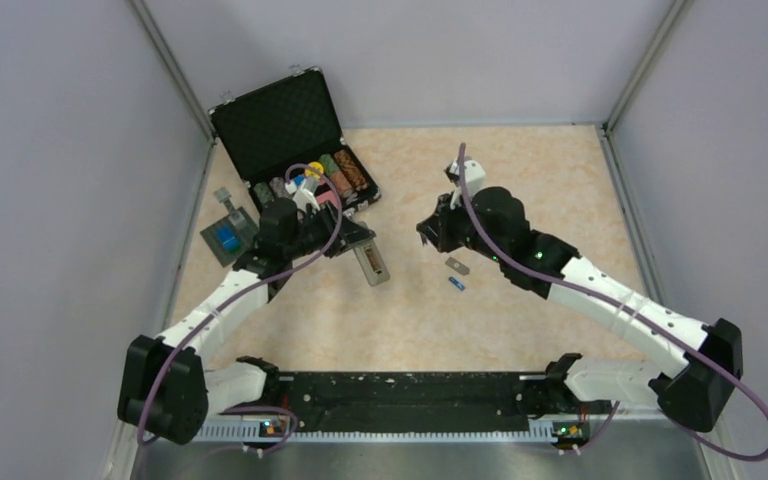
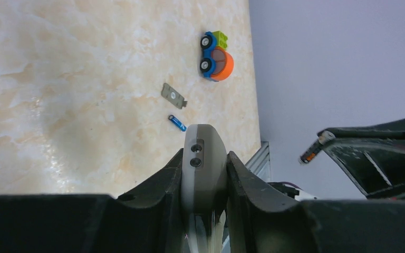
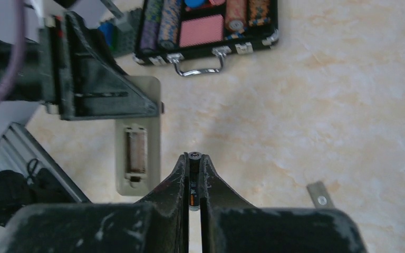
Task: Load the batteries into the remote control
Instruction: Load the battery into the remote control.
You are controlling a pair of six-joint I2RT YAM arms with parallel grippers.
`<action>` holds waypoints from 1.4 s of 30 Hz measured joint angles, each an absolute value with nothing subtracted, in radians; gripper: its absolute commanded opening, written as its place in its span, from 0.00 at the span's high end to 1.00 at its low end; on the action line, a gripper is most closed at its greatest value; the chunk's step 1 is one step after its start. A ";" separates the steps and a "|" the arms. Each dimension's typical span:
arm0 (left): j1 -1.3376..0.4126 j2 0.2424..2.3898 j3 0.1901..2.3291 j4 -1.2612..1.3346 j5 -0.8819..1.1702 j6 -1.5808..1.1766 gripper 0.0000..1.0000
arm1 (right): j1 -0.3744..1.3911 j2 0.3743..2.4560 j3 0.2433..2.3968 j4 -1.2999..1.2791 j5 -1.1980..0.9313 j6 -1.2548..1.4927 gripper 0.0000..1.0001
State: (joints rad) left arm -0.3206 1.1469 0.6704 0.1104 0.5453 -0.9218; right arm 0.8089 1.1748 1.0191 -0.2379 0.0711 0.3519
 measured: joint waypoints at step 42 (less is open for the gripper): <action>-0.356 1.156 0.722 0.225 0.579 -1.034 1.00 | 0.950 1.256 0.896 0.202 0.035 0.370 1.00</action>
